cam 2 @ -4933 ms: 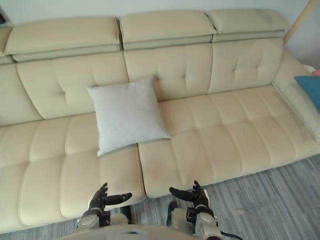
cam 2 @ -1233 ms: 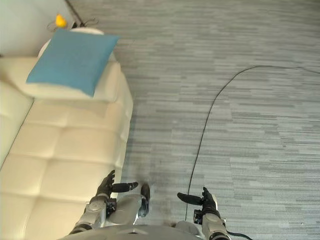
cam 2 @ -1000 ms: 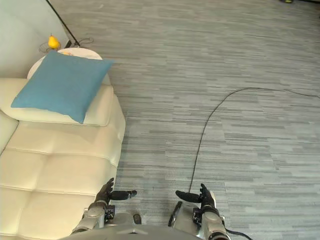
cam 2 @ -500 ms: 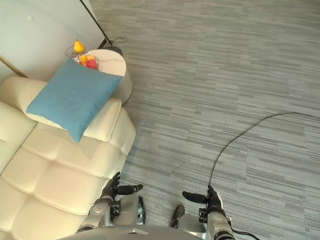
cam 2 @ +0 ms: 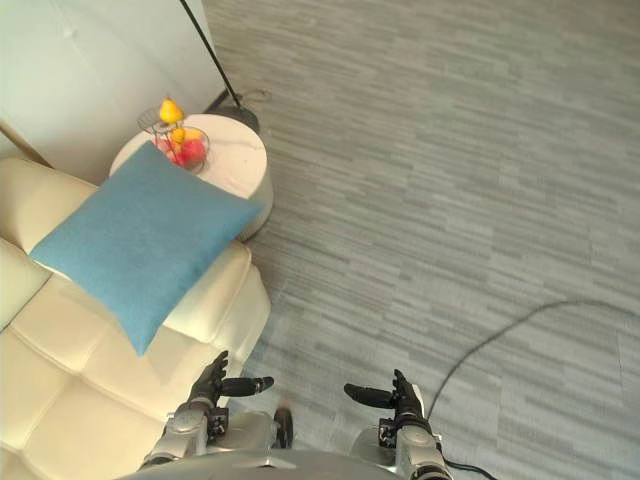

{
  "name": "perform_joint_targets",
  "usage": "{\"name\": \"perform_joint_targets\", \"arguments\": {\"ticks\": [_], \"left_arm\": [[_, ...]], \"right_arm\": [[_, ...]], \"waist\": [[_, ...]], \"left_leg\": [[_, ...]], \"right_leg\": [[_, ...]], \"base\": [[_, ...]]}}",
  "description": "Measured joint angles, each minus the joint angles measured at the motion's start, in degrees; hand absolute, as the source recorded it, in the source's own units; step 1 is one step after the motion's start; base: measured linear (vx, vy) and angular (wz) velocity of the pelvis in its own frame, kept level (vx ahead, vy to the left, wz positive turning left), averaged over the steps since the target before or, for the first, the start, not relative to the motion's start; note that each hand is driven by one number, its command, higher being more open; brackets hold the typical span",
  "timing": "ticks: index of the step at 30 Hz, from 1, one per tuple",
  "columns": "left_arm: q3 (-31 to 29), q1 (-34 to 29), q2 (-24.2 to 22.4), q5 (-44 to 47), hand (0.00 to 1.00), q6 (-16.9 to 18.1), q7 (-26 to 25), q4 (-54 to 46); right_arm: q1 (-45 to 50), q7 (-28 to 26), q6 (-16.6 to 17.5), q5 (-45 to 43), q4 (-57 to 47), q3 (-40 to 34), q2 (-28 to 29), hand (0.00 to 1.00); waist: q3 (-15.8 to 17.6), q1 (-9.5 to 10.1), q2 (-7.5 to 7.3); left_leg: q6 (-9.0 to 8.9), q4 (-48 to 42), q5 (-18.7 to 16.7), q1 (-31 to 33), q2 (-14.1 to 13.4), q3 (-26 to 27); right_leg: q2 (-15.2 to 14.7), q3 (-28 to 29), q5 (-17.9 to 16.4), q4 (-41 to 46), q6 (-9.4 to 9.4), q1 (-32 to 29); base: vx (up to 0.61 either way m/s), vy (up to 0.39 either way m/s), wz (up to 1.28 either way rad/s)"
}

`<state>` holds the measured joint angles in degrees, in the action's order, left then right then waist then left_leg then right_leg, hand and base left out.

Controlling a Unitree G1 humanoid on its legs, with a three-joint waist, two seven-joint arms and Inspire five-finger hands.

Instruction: Pick up cushions and gather them together orderly.

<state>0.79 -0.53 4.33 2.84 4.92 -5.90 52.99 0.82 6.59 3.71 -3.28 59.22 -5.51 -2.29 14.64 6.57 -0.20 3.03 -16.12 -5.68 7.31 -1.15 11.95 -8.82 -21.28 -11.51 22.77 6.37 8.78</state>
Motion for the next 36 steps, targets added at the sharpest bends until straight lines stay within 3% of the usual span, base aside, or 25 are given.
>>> {"name": "perform_joint_targets", "arguments": {"ticks": [1,2,3,5,6,7,8,9,10,11,12,15,16,18,20,21,22,23,24,25,28,31,35,36], "left_arm": [[0.0,-0.2,0.1,0.0,1.00,0.0,0.0,0.0],[0.2,-0.9,0.7,0.0,1.00,0.0,0.1,0.1],[0.3,-0.9,0.9,0.0,1.00,-0.1,0.1,0.2],[0.7,-1.3,1.1,0.4,1.00,-0.1,-0.1,0.7],[0.7,-1.4,1.1,0.5,1.00,-0.1,-0.1,0.7],[0.7,-1.4,0.8,0.6,1.00,-0.2,-0.3,0.8],[0.7,-1.4,0.7,0.6,1.00,-0.2,-0.4,0.8],[0.7,-1.4,0.4,0.9,1.00,-0.2,-0.5,0.8],[0.7,-1.4,0.3,1.0,1.00,-0.2,-0.5,0.8],[0.9,-1.4,0.5,1.1,1.00,-0.2,-0.4,0.7],[0.9,-1.5,0.9,1.1,1.00,-0.1,-0.4,1.3],[0.6,-2.4,-1.4,1.1,1.00,0.0,-0.5,2.0],[0.6,-2.5,-1.5,1.1,1.00,0.0,-0.5,2.1],[0.6,-2.0,-1.7,1.1,1.00,0.0,-0.3,1.9],[0.6,-1.3,-1.7,1.1,1.00,0.1,-0.2,1.8],[0.7,-1.3,-1.6,1.1,1.00,0.1,-0.3,1.0],[1.1,-1.1,-1.7,1.1,1.00,0.1,-0.3,0.6],[1.3,-1.1,-1.8,1.1,1.00,0.2,-0.3,0.4],[2.0,-1.0,-2.0,1.0,1.00,0.3,-0.3,0.0],[3.0,-0.8,-1.9,1.0,1.00,0.5,-0.1,0.1],[3.4,-0.5,-1.7,0.9,1.00,0.6,0.0,0.1],[3.3,-0.5,-0.4,0.9,1.00,0.6,0.1,1.3],[3.2,-1.5,0.1,0.9,1.00,0.6,0.0,2.5],[3.2,-1.6,0.2,0.9,1.00,0.6,0.1,2.6]], "right_arm": [[0.0,-0.1,0.1,0.2,-0.2,0.0,0.1,1.00],[0.1,-0.3,0.1,1.1,-0.6,0.2,0.3,1.00],[0.1,-0.3,0.2,1.1,-0.7,0.3,0.3,1.00],[0.3,-0.4,0.2,1.1,-1.1,0.3,0.0,1.00],[0.3,-0.4,0.3,1.1,-1.2,0.5,-0.1,1.00],[0.3,-0.4,0.4,1.1,-1.8,1.2,-0.7,1.00],[0.2,-0.4,0.4,1.1,-2.1,1.4,-1.0,1.00],[0.0,-0.4,0.5,1.0,-2.3,1.9,-1.6,1.00],[0.0,-0.4,0.7,0.9,-2.4,2.0,-1.7,1.00],[0.1,-0.3,0.7,0.8,-2.4,1.9,-1.6,1.00],[0.5,-0.2,0.8,0.4,-2.2,1.6,-1.6,1.00],[0.2,-0.2,1.0,0.5,-2.2,1.6,-2.6,1.00],[0.0,-0.3,1.0,0.5,-2.1,1.6,-2.8,1.00],[0.3,-0.1,0.6,0.4,-1.9,0.6,-2.8,1.00],[1.4,0.1,0.3,-0.2,-2.0,-0.5,-2.5,1.00],[2.3,0.4,0.4,-0.9,-2.1,-0.6,-2.5,1.00],[2.6,0.5,0.6,-1.3,-2.1,-0.6,-2.6,1.00],[2.6,0.6,0.6,-1.4,-2.1,-0.6,-2.6,1.00],[2.5,0.6,0.7,-1.4,-2.2,-0.6,-2.6,1.00],[2.5,0.6,0.7,-1.4,-2.1,-0.6,-2.5,1.00],[2.6,0.4,0.6,-1.4,-2.1,-1.0,-2.0,1.00],[2.6,0.3,0.6,-1.3,-2.1,-1.1,-1.1,1.00],[2.6,0.1,0.7,-1.2,-2.2,-1.0,-1.1,1.00],[2.6,-0.1,0.6,-0.8,-2.1,-0.8,-0.9,1.00]], "waist": [[-0.1,-0.04,-0.15],[-0.7,-0.72,-1.12],[-0.7,-0.88,-1.30],[-0.7,-1.30,-1.19],[-0.8,-1.49,-1.17],[-0.7,-2.43,-0.83],[-0.6,-2.90,-0.54],[-0.5,-3.89,-0.03],[-0.5,-4.10,0.05],[-0.7,-4.20,-0.23],[-0.9,-4.30,-0.48],[-2.5,-3.84,3.43],[-2.7,-3.97,3.66],[-2.6,-4.17,3.95],[-2.0,-4.05,3.11],[-2.0,-3.94,3.02],[-2.0,-3.98,2.89],[-2.0,-3.92,2.90],[-2.1,-3.85,3.04],[-2.3,-3.76,3.41],[-2.8,-3.84,2.40],[-2.8,-3.59,1.08],[-2.9,-3.88,1.07],[-2.9,-3.90,1.03]], "left_leg": [[0.19,0.2,-0.7,-1.2,0.2,0.0],[0.38,1.2,-3.2,-4.6,1.4,-0.9],[0.66,1.2,-3.9,-5.4,1.6,-1.4],[0.76,2.1,-5.8,-10.1,1.7,-4.0],[0.72,2.7,-5.9,-11.1,1.6,-4.8],[0.70,3.9,-5.9,-12.7,1.0,-7.6],[0.68,4.3,-5.9,-13.1,0.5,-8.8],[0.57,4.4,-5.9,-13.4,-0.5,-11.5],[0.30,4.4,-6.1,-13.4,-0.7,-12.3],[-0.68,4.3,-6.6,-13.7,-0.9,-14.1],[-4.63,3.8,-9.1,-14.7,-0.9,-17.0],[-5.96,2.9,-8.9,-13.5,-4.3,-19.2],[-6.53,2.4,-8.5,-12.7,-4.6,-19.2],[-8.40,-2.0,-7.5,-9.9,-5.2,-18.5],[-9.83,-8.9,-6.8,-6.8,-6.4,-15.3],[-8.96,-13.7,-7.2,-4.3,-9.1,-7.5],[-8.39,-14.3,-7.3,-3.0,-10.1,-3.4],[-8.27,-13.9,-7.3,-2.4,-10.3,-2.0],[-6.52,-12.0,-6.0,-1.3,-10.8,1.1],[-5.91,-8.9,-3.9,-0.5,-11.0,4.5],[-5.83,-1.7,-2.3,-1.5,-8.7,8.4],[-5.20,3.4,-0.1,-4.2,-5.9,7.7],[-4.49,10.7,3.2,-9.4,-3.3,7.7],[-4.55,12.9,3.4,-10.7,-2.6,7.5]], "right_leg": [[-1.1,0.6,0.4,4.7,0.55,-1.2],[-4.6,1.8,3.6,18.2,2.00,-5.4],[-5.7,2.3,4.3,22.4,1.88,-6.9],[-5.8,3.1,-1.9,29.8,-1.40,-12.1],[-5.4,2.8,-2.9,29.2,-2.00,-13.1],[-3.3,3.3,-4.8,24.2,-3.83,-16.2],[-1.9,4.4,-4.9,20.8,-4.07,-17.7],[1.3,9.0,-4.4,12.1,-3.46,-20.3],[2.3,11.0,-3.8,8.6,-2.80,-21.0],[3.8,15.1,-1.0,1.1,-2.09,-21.7],[4.1,16.3,7.5,-1.3,-3.95,-20.9],[5.7,12.0,4.9,-1.3,-5.65,-19.7],[5.7,11.2,4.7,-1.8,-5.90,-19.4],[5.4,8.1,4.3,-4.1,-6.44,-17.0],[4.9,4.2,4.1,-7.1,-6.85,-13.0],[4.8,0.3,4.2,-9.7,-7.04,-9.3],[4.6,-2.1,4.2,-11.1,-7.03,-7.5],[4.6,-2.8,4.2,-11.6,-7.02,-7.1],[4.5,-4.6,4.2,-12.2,-6.93,-6.5],[4.5,-6.3,4.1,-12.3,-6.47,-6.4],[3.2,-9.8,4.7,-14.2,-5.16,-6.4],[2.0,-10.8,5.4,-16.0,-4.16,-4.3],[0.0,-10.8,4.6,-12.8,-3.19,-3.4],[-1.4,-10.8,3.0,-8.8,-2.53,-4.4]], "base": [[0.43,0.192,0.00],[0.35,0.135,0.15],[0.40,0.108,0.30],[0.32,0.009,0.51],[0.33,-0.039,0.86],[0.33,-0.088,0.83],[0.40,-0.152,1.21],[0.33,-0.167,0.93],[0.35,-0.211,1.08],[0.37,-0.233,1.14],[0.37,-0.247,1.01],[0.28,-0.265,0.65],[0.31,-0.337,0.79],[0.17,-0.206,0.82],[0.14,-0.212,1.07],[0.12,-0.210,1.26],[0.05,-0.121,1.17],[0.04,-0.023,0.88],[0.05,0.059,0.79],[0.06,0.083,0.95],[0.08,0.108,0.83],[0.07,0.094,0.40],[0.00,0.071,0.07],[-0.03,0.078,0.29]]}}
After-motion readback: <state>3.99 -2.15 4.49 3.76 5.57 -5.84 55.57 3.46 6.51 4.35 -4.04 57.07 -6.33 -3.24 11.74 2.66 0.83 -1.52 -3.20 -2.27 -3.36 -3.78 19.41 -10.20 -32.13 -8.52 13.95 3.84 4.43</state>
